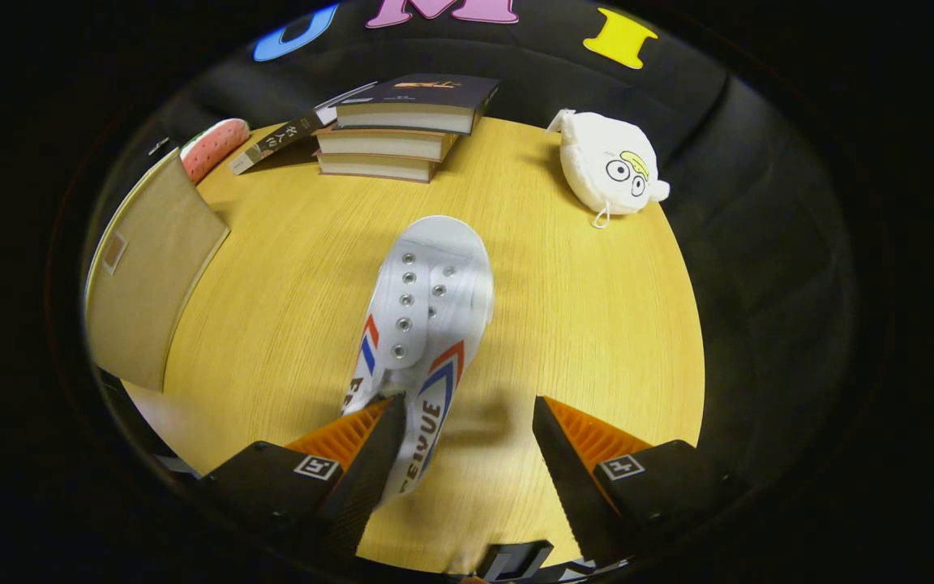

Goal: Open the storage box then place both shoes into the box .Put the left shoe in first, then the right shoe, with the right side of both shoes facing outward in a uniform manner.

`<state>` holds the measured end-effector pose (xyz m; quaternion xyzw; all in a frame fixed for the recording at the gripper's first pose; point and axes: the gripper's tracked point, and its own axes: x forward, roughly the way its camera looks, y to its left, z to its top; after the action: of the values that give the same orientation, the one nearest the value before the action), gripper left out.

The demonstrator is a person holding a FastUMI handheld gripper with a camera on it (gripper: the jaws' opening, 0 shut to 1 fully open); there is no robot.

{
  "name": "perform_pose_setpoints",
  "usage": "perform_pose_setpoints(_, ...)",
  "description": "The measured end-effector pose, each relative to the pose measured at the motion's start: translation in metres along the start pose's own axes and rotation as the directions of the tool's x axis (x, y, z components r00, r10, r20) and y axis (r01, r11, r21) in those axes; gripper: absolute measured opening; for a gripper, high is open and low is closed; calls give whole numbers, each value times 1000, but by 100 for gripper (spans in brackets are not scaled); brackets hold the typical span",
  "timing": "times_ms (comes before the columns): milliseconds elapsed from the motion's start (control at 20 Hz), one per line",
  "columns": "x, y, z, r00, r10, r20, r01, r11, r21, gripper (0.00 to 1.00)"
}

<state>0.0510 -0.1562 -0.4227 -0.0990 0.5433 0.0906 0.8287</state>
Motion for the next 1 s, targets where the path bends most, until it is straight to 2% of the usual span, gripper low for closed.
perform_pose_setpoints(200, 17, 8, 0, 994, 98, -47, -93, 991, 101, 99)
perform_pose_setpoints(300, 18, 15, -2, 987, 154, -45, -147, 979, 138, 91)
perform_pose_setpoints(350, 18, 25, -1, 979, 199, -38, -189, 966, 176, 79)
perform_pose_setpoints(400, 17, 31, -1, 976, 213, -41, -199, 953, 228, 69)
perform_pose_setpoints(500, 18, 29, -2, 977, 209, -43, -190, 942, 276, 35)
perform_pose_setpoints(550, 18, 28, -1, 977, 207, -41, -187, 940, 286, 30)
perform_pose_setpoints(600, 17, 26, -1, 978, 204, -43, -182, 936, 303, 29)
perform_pose_setpoints(650, 18, 26, 0, 978, 207, -38, -184, 928, 324, 18)
perform_pose_setpoints(700, 18, 25, -2, 976, 215, -39, -191, 924, 331, 13)
perform_pose_setpoints(800, 15, 27, 0, 970, 243, -30, -214, 901, 378, 8)
perform_pose_setpoints(900, 4, 33, 0, 966, 255, -25, -221, 879, 422, 7)
perform_pose_setpoints(1000, -8, 37, 4, 968, 251, -11, -223, 878, 424, 7)
